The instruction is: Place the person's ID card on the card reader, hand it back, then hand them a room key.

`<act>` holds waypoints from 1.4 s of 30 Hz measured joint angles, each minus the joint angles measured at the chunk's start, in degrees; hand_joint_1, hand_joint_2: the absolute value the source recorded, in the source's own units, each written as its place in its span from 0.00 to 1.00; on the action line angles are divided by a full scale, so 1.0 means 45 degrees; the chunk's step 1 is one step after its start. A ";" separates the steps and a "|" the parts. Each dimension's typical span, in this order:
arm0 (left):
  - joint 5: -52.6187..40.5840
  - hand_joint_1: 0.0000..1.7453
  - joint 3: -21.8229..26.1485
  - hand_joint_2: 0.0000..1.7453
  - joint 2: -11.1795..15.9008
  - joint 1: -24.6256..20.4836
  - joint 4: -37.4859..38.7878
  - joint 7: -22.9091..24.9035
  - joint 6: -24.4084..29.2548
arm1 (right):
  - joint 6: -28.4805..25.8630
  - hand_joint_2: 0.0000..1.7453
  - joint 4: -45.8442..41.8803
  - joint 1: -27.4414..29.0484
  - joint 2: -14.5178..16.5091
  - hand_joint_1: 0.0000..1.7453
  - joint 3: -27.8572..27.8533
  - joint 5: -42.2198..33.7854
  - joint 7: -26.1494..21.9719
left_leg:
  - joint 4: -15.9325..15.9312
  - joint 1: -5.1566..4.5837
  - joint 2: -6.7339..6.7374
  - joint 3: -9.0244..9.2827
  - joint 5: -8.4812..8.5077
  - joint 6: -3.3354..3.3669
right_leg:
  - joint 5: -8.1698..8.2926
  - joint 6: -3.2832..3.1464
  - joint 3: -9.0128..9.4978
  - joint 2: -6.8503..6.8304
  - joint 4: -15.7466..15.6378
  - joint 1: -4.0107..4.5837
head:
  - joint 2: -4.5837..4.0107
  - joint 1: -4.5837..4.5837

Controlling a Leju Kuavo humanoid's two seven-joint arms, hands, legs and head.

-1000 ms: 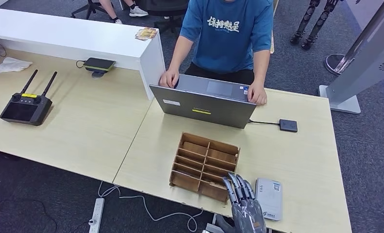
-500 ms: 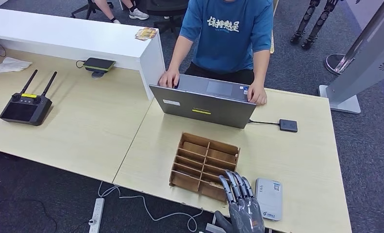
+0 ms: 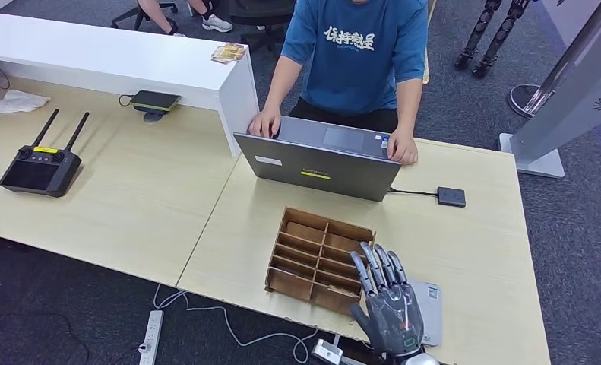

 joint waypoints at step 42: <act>0.1015 0.00 0.0000 0.00 -0.0010 0.0002 0.0000 0.0267 0.0573 | 0.2498 1.00 -0.0782 -0.0146 -0.1075 0.00 0.0432 -0.0968 0.1095 | 0.0000 0.0000 0.0000 -0.0002 -0.0003 0.0003 | -0.0002 0.0001 -0.0004 0.0000 0.0000 0.0000 | 0.0000 0.0001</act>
